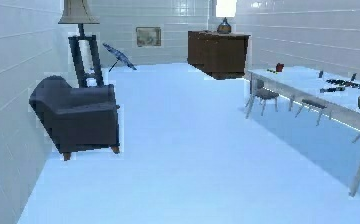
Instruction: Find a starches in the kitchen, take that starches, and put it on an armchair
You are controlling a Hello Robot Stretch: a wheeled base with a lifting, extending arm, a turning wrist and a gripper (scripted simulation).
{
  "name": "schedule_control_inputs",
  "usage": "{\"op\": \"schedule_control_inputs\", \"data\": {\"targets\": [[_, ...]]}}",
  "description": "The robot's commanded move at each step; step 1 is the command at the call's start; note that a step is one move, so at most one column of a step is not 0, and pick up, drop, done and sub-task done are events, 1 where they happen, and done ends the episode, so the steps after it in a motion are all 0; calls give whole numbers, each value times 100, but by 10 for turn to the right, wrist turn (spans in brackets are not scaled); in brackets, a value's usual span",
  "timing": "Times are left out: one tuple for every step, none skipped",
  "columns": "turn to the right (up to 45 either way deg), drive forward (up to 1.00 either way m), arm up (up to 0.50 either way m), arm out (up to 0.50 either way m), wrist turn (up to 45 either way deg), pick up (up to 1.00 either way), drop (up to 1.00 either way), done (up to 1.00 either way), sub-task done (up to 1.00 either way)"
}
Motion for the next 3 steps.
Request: {"op": "schedule_control_inputs", "data": {"targets": [[0,100,0,0,0,0,0,0,0],[0,80,0,0,0,0,0,0,0],[-120,0,0,0,0,0,0,0,0]]}}
